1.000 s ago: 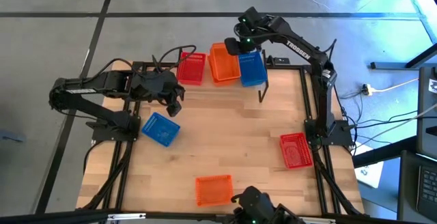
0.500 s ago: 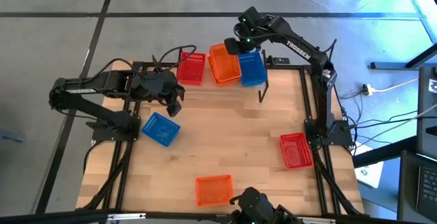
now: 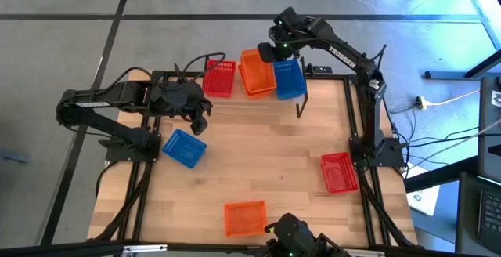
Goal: Stack baskets on shelf by color
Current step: Stack the right orange basket into the orange basket on the shelf
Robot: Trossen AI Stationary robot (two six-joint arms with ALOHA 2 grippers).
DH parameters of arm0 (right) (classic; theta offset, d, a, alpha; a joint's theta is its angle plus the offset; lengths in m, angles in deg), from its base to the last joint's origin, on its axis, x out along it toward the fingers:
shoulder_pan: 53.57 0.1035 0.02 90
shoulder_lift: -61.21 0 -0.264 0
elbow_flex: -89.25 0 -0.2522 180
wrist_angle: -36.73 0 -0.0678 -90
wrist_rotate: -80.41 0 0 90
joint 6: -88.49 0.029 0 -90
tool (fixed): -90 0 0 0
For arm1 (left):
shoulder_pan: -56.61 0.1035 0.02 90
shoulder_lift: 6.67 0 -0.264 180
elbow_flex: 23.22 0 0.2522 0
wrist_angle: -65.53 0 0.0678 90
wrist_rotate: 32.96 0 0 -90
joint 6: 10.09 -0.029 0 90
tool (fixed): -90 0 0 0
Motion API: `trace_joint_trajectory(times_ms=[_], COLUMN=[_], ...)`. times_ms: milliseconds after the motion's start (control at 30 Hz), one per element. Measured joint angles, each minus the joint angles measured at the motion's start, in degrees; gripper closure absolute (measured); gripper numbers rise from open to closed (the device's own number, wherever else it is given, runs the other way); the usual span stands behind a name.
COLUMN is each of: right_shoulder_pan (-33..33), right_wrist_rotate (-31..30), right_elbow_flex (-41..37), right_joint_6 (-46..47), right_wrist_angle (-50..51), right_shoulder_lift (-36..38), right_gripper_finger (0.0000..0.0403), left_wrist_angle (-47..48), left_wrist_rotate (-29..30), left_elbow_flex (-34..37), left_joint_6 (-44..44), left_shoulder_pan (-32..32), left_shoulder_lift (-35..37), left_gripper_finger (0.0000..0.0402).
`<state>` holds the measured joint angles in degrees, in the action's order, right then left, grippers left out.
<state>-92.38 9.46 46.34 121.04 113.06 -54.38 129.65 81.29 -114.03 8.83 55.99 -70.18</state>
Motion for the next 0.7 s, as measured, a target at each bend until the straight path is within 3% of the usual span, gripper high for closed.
trace_joint_trajectory(times_ms=[700], right_shoulder_pan=[-0.2], right_wrist_rotate=[4.6], right_elbow_flex=[0.0], right_joint_6=[-4.3], right_wrist_angle=[0.1], right_shoulder_lift=[0.0], right_gripper_finger=[0.0400], left_wrist_angle=[0.0], left_wrist_rotate=[0.0], left_elbow_flex=[0.0], left_joint_6=[-0.1], left_shoulder_pan=[0.0], left_shoulder_lift=[0.0], left_gripper_finger=[0.0360])
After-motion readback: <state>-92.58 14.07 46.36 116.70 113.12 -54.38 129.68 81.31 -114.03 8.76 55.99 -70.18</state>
